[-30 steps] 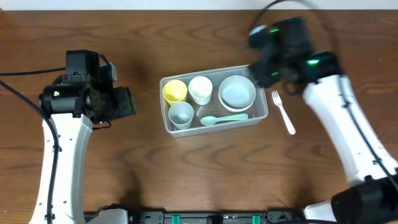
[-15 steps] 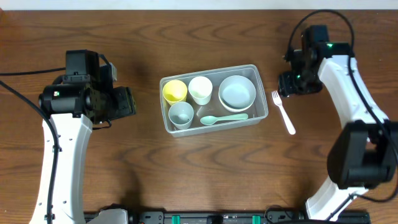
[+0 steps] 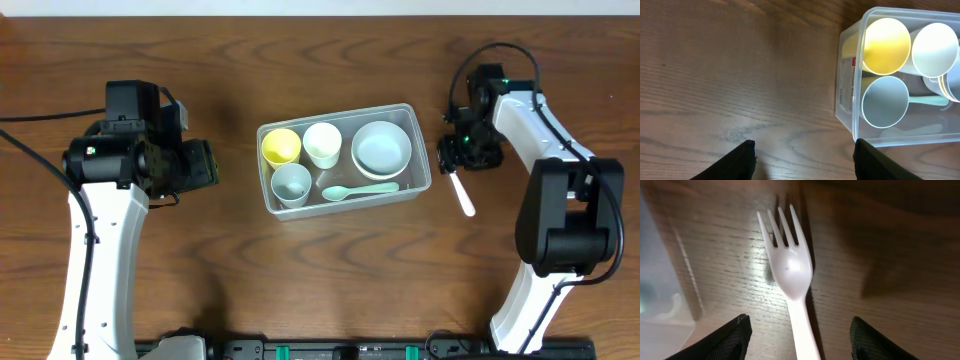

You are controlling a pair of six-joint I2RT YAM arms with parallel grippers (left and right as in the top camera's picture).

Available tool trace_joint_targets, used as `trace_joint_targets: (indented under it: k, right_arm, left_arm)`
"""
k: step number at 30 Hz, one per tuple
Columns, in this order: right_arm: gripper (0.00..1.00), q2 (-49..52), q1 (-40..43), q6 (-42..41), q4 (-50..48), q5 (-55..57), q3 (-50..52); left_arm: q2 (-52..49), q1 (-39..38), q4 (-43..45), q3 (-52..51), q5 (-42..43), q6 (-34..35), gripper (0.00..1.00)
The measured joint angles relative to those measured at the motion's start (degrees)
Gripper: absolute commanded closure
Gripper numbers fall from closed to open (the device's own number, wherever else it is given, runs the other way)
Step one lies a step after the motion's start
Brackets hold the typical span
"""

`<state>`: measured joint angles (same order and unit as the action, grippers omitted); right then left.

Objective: Pack container
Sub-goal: 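Move the right gripper back to the white fork and grasp it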

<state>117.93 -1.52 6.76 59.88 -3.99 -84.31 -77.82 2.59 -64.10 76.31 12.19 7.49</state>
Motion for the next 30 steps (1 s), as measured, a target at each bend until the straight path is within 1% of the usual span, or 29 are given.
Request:
trace_joint_targets:
  k: [10,11,14,17,20,24,26,30]
  right_arm:
    - [0.35,-0.9,0.0,0.1,-7.0,1.5,6.2]
    - [0.36,-1.1,0.0,0.1,-7.5,1.5,6.6]
    - [0.43,-1.6,0.0,0.2,-8.3,1.8,7.3]
    - [0.56,-1.6,0.0,0.4,-8.7,2.7,7.5]
    - [0.64,-1.6,0.0,0.4,-8.9,3.3,7.6]
    - [0.77,-1.6,0.0,0.6,-9.1,3.8,7.6]
    - [0.78,-1.6,0.0,0.7,-9.2,3.8,7.6]
    - [0.85,-1.6,0.0,0.7,-9.2,3.8,7.6]
  left_arm:
    - [0.0,0.0,0.0,0.0,0.1,0.0,0.36]
    - [0.0,0.0,0.0,0.0,0.1,0.0,0.36]
    - [0.0,0.0,0.0,0.0,0.1,0.0,0.36]
    - [0.0,0.0,0.0,0.0,0.1,0.0,0.37]
    - [0.0,0.0,0.0,0.0,0.1,0.0,0.37]
    - [0.0,0.0,0.0,0.0,0.1,0.0,0.37]
    - [0.0,0.0,0.0,0.0,0.1,0.0,0.37]
    - [0.0,0.0,0.0,0.0,0.1,0.0,0.37]
